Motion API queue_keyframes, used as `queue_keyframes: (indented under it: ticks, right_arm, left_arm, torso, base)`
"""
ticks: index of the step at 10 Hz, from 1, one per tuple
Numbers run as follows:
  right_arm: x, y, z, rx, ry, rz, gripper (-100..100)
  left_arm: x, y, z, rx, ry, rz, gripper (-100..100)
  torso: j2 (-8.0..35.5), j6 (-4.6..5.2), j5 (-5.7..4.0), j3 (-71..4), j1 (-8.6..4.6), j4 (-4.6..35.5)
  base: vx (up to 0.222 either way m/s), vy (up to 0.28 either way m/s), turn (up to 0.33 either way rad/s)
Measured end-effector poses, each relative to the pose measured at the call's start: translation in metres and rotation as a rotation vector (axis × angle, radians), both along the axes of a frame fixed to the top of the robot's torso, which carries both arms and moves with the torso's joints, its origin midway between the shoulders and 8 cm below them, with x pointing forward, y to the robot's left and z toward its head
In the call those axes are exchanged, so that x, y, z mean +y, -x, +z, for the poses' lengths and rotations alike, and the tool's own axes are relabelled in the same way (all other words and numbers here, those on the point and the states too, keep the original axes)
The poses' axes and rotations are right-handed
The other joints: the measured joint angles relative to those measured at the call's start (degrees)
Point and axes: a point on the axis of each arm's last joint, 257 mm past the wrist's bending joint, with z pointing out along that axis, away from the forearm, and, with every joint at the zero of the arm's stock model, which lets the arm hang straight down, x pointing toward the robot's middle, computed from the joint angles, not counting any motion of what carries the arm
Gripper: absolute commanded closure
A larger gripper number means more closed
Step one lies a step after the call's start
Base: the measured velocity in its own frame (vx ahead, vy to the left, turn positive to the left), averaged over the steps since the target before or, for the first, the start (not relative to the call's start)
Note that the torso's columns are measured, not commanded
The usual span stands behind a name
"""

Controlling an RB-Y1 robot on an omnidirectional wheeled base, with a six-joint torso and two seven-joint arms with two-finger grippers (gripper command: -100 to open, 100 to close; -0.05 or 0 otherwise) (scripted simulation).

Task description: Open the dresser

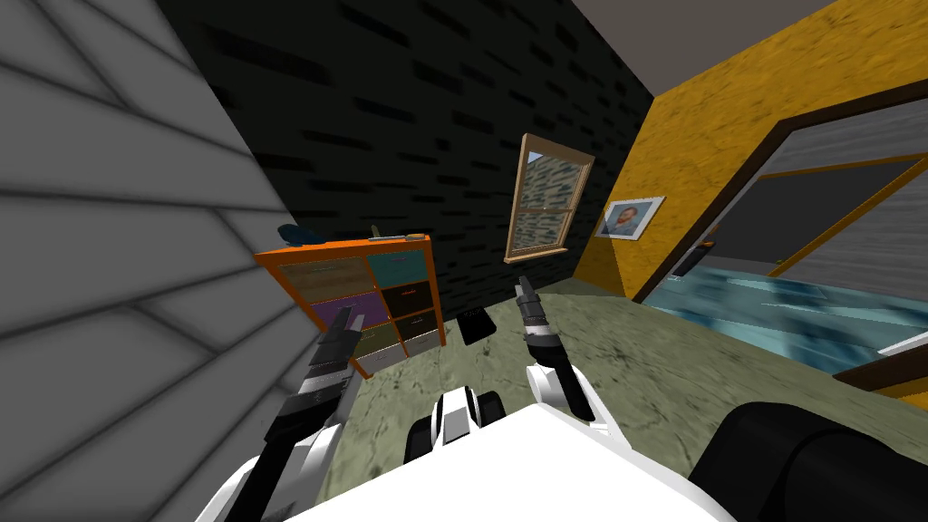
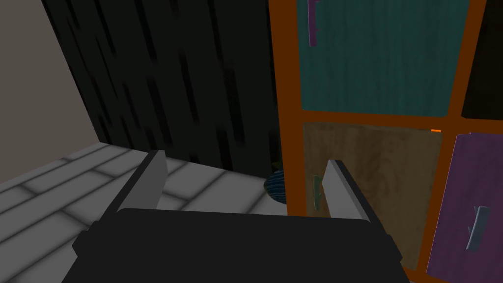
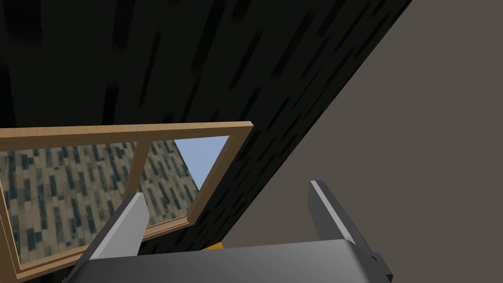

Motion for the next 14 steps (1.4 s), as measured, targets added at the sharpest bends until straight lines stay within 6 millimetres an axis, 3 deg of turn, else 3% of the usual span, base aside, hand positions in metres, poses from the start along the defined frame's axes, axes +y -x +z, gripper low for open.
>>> queue_keyframes:
  ticks: [14]
  right_arm:
    - [0.000,0.000,0.000,0.000,0.000,0.000,0]
  left_arm:
    - [0.027,-0.026,-0.115,0.179,0.030,0.041,-100]
  torso:
    - [-0.04,0.00,0.00,-0.01,0.02,0.00]
  base:
    - [0.108,-0.006,-0.011]
